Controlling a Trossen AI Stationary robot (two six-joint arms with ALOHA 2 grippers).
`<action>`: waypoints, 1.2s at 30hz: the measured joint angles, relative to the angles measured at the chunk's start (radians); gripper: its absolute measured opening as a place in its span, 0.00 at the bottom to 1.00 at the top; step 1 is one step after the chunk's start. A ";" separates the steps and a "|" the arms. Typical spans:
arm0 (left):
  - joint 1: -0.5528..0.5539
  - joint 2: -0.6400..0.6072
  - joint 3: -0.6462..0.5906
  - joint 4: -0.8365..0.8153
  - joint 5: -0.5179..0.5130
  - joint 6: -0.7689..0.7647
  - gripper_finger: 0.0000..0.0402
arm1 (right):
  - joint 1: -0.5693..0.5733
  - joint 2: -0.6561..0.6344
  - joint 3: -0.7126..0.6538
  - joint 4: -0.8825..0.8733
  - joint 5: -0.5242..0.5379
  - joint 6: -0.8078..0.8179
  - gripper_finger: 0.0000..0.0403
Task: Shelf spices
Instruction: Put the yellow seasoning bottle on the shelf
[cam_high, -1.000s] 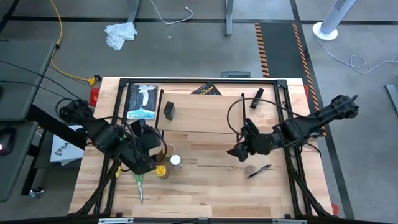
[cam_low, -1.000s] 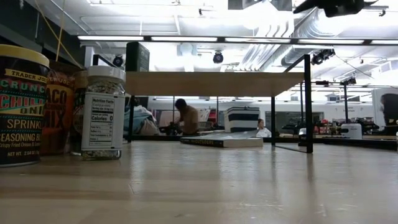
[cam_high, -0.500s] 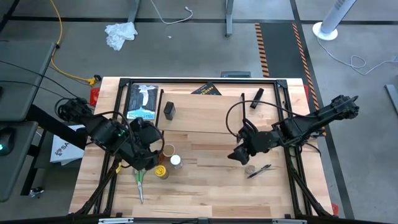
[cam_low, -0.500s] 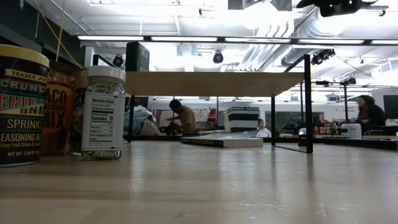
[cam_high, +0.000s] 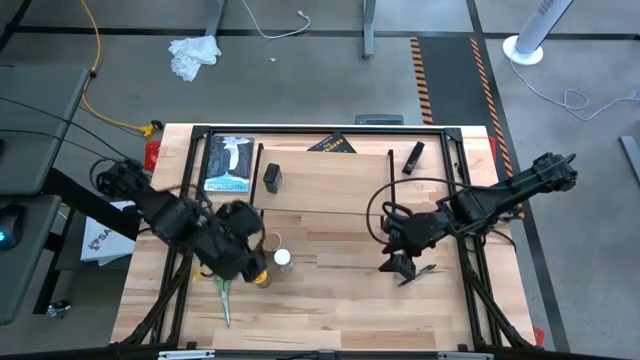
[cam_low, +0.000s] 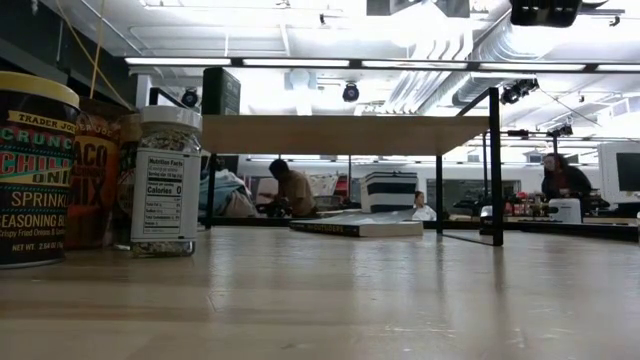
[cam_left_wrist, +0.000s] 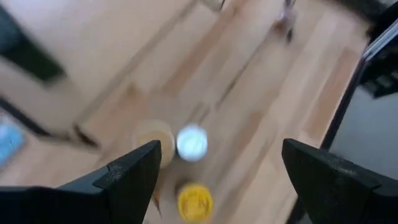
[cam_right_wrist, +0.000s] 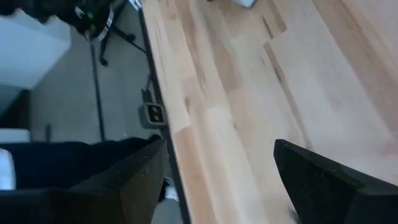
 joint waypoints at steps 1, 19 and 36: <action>-0.011 0.022 0.000 -0.024 0.031 -0.036 0.82 | 0.000 0.000 0.000 -0.014 0.000 -0.012 0.73; -0.109 0.351 -0.012 -0.092 0.175 0.323 0.81 | -0.001 0.000 0.000 -0.071 0.050 -0.173 0.73; -0.051 0.167 -0.354 0.136 0.254 0.604 0.72 | -0.001 0.000 0.000 -0.070 0.153 -0.076 0.73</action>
